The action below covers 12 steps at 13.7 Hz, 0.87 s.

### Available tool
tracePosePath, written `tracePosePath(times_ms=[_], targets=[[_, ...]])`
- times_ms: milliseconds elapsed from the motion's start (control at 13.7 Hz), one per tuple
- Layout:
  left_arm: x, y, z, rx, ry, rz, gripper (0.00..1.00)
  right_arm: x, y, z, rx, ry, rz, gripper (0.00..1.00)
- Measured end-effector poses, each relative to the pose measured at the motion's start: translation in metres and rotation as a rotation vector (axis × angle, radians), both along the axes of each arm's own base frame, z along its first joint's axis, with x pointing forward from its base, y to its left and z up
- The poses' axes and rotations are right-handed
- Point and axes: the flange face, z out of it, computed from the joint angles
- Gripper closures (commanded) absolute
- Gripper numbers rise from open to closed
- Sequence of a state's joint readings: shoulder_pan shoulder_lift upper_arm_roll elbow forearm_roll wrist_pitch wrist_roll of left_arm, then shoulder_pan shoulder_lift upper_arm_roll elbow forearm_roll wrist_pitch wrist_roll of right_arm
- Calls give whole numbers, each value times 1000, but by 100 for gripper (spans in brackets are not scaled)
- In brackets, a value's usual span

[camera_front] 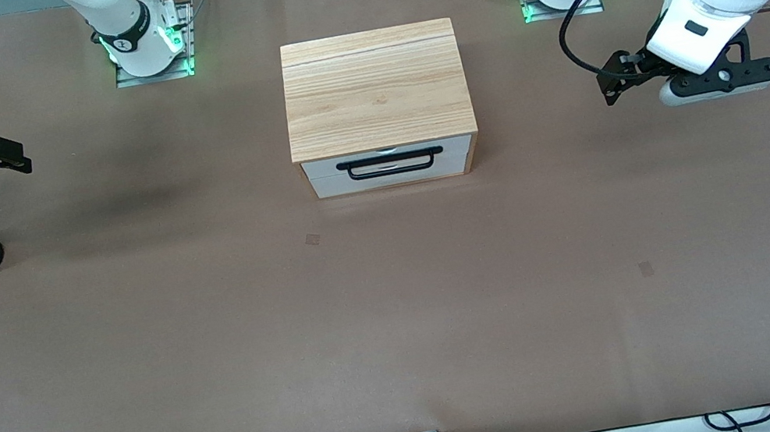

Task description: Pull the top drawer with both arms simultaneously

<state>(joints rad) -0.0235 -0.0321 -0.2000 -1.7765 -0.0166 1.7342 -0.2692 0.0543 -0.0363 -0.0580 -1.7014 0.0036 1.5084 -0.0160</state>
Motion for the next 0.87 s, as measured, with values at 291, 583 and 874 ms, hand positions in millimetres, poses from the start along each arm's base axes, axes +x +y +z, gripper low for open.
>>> tracePosePath(times_ms=[291,583,874], targets=[[-1,0,-1,2,9,0,0,-1,0,-1,0,10,0,0],[-1,0,-1,2,10,0,0,-2,0,-1,0,13,-1,0],[-1,0,-1,2,10,0,0,-2,0,-1,0,14,-1,0]])
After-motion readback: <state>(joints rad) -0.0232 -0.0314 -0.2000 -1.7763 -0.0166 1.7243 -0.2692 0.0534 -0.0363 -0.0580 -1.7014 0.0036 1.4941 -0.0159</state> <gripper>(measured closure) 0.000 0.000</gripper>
